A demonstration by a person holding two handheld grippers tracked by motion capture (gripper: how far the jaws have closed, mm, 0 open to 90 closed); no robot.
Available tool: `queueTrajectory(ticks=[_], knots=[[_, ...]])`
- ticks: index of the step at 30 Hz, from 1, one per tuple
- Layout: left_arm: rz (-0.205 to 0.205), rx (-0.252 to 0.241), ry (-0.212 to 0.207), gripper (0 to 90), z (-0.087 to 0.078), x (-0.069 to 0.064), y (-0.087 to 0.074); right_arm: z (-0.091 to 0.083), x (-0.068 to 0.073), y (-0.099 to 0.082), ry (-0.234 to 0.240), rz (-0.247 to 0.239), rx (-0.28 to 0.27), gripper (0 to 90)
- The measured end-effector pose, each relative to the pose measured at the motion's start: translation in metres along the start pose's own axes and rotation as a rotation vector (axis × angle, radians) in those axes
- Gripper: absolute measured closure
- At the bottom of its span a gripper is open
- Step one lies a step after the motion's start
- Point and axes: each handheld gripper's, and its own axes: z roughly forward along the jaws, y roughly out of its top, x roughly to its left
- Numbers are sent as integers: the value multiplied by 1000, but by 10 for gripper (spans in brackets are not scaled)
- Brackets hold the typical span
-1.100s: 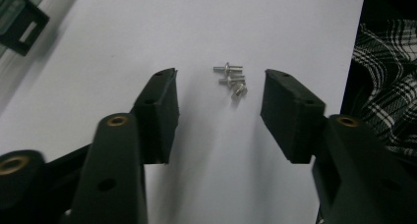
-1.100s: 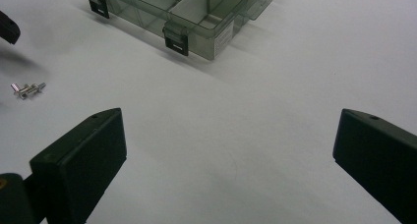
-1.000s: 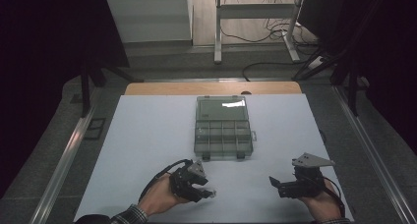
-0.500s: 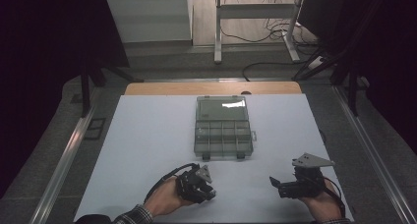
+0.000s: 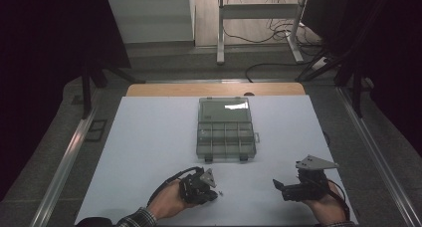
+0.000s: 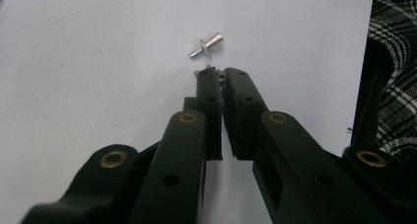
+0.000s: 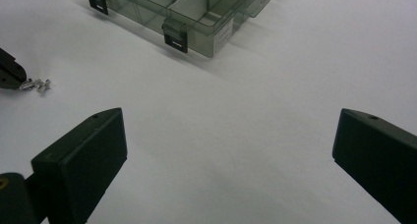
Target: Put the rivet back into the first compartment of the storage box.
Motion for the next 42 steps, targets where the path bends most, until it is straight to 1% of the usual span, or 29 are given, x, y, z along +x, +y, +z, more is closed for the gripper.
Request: queueTrajectory(ticks=[6, 10, 16, 19, 21, 29, 34, 37, 42], knots=[[6, -2, 0, 859, -1, -1, 1, 0, 0, 0, -3, -1, 2, 3], [-2, -13, -6, 861, -6, 0, 2, -1, -1, 0, -3, 0, 0, 4], [-29, -31, -12, 862, -13, 1, 2, -1, -1, 0, -1, 5, -3, 3], [-40, -40, -10, 862, -16, 3, 2, -2, -2, -1, -3, 7, -4, 3], [-47, -43, -2, 862, -19, 4, 2, -2, -2, -1, -4, 9, -2, 3], [-71, -47, 12, 862, -29, 10, 3, -4, -4, -3, -1, 23, -5, 1], [-93, -60, 21, 862, -36, 16, 2, -6, -5, -5, 12, 43, -9, 0], [-107, -67, 30, 862, -41, 22, 2, -8, -6, -6, 13, 61, -19, 0], [-126, -77, 40, 862, -47, 28, 2, -11, -8, -8, 11, 77, -34, 0]])
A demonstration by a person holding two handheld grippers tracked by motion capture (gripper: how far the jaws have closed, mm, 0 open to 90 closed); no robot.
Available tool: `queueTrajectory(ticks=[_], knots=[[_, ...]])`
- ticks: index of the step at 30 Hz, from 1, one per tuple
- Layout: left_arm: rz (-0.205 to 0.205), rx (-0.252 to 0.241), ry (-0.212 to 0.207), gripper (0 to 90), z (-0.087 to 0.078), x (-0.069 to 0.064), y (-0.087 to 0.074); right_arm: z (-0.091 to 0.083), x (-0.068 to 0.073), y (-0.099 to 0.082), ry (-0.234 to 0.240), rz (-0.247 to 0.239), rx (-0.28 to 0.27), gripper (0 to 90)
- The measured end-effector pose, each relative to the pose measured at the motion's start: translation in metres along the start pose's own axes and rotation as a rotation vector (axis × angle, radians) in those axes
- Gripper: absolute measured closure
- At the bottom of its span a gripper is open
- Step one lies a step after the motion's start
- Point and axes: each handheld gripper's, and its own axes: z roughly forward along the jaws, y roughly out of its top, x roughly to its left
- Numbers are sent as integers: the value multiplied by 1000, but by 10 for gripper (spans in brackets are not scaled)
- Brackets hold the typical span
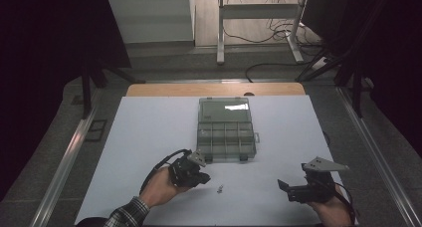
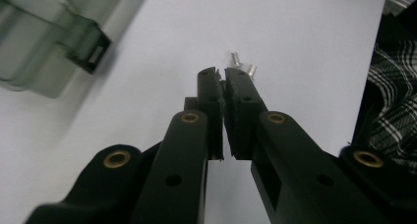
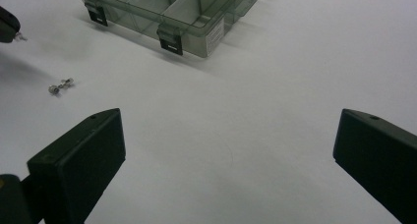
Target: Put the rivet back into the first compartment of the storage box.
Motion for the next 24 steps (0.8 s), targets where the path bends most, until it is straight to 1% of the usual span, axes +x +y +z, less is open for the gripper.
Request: queueTrajectory(ticks=[2, 5, 6, 7, 8, 10, 12, 13, 16, 17, 18, 20, 21, 22, 23, 24], knots=[[-15, -11, 7, 862, -5, 6, 2, -1, 0, 0, -3, 4, -7, 0], [-25, -17, 13, 862, -8, 10, 3, -1, 0, 0, -4, 5, -10, 0], [-48, -34, 16, 862, -8, 10, 3, -1, 0, 0, -3, 5, -11, 0], [-39, -22, 18, 862, -10, 14, 4, -1, 0, 0, -4, 5, -10, 0], [-50, -23, 25, 862, -12, 17, 5, -1, -1, 0, -5, 4, -8, 0], [-48, -17, 30, 862, -14, 19, 6, -1, -1, 0, -6, 3, -8, 0], [-62, -23, 36, 862, -17, 25, 9, -1, -1, -1, -7, 3, -5, 0], [-62, -23, 36, 862, -17, 25, 9, -1, -1, -1, -7, 3, -5, 0], [-68, -19, 47, 862, -22, 33, 13, -1, -1, -1, -9, 2, -3, 0], [-68, -19, 47, 862, -22, 33, 13, -1, -1, -1, -9, 2, -3, 0], [-77, -25, 50, 862, -22, 34, 14, -1, -1, -1, -9, 2, -3, 0], [-75, -18, 53, 862, -23, 38, 16, -1, -1, -1, -10, 1, -4, 0], [-84, -23, 55, 862, -23, 39, 17, -1, -1, -1, -10, 1, -4, 0], [-81, -15, 58, 862, -24, 41, 18, -1, -1, -1, -10, 2, -4, 0], [-90, -15, 63, 862, -25, 45, 20, -1, -1, -1, -9, 2, -4, 0], [-90, -15, 63, 862, -25, 45, 20, -1, -1, -1, -9, 2, -4, 0]])
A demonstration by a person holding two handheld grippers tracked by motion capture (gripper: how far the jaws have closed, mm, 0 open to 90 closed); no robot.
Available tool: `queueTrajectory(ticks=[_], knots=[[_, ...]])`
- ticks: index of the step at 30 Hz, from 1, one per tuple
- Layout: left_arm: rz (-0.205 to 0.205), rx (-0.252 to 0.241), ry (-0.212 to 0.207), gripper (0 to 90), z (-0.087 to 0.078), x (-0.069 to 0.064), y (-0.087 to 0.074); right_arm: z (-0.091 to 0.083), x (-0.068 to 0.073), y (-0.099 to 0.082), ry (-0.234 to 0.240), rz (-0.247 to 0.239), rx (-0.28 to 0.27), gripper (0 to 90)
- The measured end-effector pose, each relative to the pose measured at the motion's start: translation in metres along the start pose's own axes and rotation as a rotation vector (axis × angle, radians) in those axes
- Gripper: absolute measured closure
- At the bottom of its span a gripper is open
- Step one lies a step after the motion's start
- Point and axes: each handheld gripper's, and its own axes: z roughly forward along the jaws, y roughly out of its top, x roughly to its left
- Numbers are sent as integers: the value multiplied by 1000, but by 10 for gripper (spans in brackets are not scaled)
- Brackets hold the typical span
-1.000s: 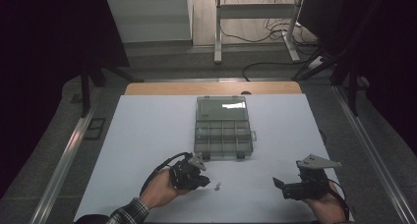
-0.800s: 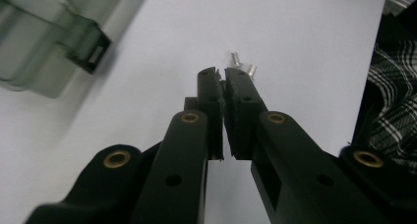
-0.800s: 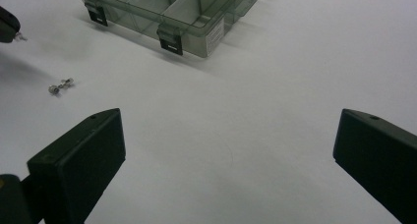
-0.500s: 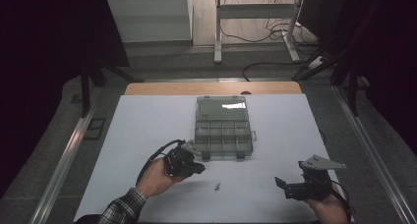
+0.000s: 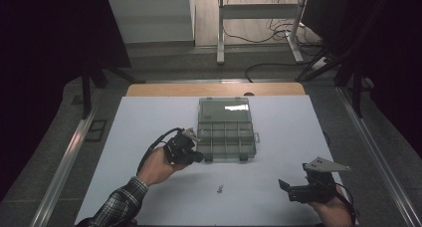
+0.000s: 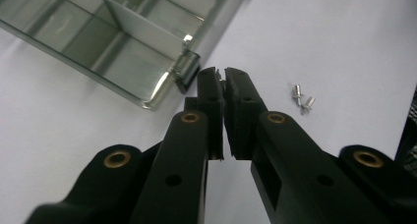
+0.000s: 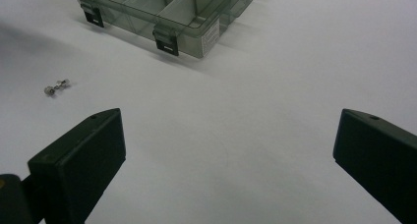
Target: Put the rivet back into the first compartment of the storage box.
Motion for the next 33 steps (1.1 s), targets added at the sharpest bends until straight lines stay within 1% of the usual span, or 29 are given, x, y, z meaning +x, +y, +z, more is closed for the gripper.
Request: queueTrajectory(ticks=[1, 2, 3, 5, 6, 7, 8, 11, 27, 33], knots=[[-8, 1, 7, 862, -1, 4, 2, 0, 0, 0, 0, 0, 1, 0], [-8, 1, 7, 862, -1, 4, 2, 0, 0, 0, 0, -1, 2, 0], [-18, -6, 8, 862, -2, 5, 3, 0, 0, 0, 0, -1, 2, 0], [-31, -7, 15, 862, -5, 11, 7, 0, 0, 0, 0, -4, 4, 0], [-31, -7, 15, 862, -5, 11, 7, 0, 0, 0, 0, -4, 4, 0], [-37, -7, 17, 862, -6, 15, 9, 0, 0, 0, 0, -3, 4, 0], [-37, -7, 17, 862, -6, 15, 9, 0, 0, 0, 0, -3, 4, 0], [-49, -8, 23, 862, -7, 21, 12, 0, 0, 0, 0, -4, 5, 0], [-87, -20, 65, 862, -9, 46, 30, 0, 0, 0, 2, -4, 3, 0], [-92, -24, 82, 861, -7, 54, 36, 0, 0, 0, 6, -5, 4, 0]])
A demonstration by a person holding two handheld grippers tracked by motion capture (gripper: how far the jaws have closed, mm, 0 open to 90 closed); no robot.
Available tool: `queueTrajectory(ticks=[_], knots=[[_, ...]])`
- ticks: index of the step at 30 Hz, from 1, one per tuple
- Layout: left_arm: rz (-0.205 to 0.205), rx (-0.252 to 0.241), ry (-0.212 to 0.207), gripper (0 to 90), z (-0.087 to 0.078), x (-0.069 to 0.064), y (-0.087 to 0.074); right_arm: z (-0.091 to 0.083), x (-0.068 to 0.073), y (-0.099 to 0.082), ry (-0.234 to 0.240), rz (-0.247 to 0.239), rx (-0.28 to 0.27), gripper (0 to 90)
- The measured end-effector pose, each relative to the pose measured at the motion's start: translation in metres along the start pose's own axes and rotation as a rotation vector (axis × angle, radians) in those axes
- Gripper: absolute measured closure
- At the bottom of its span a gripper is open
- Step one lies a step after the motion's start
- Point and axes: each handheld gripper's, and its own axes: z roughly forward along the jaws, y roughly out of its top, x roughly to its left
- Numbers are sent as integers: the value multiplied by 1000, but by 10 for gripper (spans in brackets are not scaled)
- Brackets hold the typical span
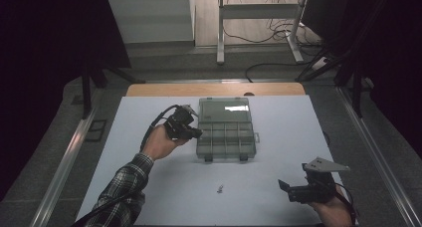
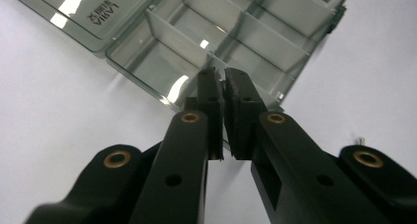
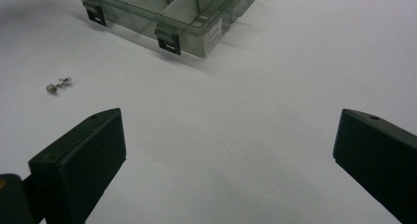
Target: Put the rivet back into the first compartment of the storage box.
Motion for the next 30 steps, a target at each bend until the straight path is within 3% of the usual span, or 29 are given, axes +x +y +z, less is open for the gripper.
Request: queueTrajectory(ticks=[9, 25, 30], knots=[[-9, 20, 30, 861, 12, 10, 9, 1, 0, 0, 5, -9, 6, 0], [-55, 39, 34, 856, 37, 22, 19, 1, 0, 0, 9, -8, 11, 0], [-49, 60, 41, 850, 41, 25, 20, 1, 0, 0, 10, -8, 12, 0]])
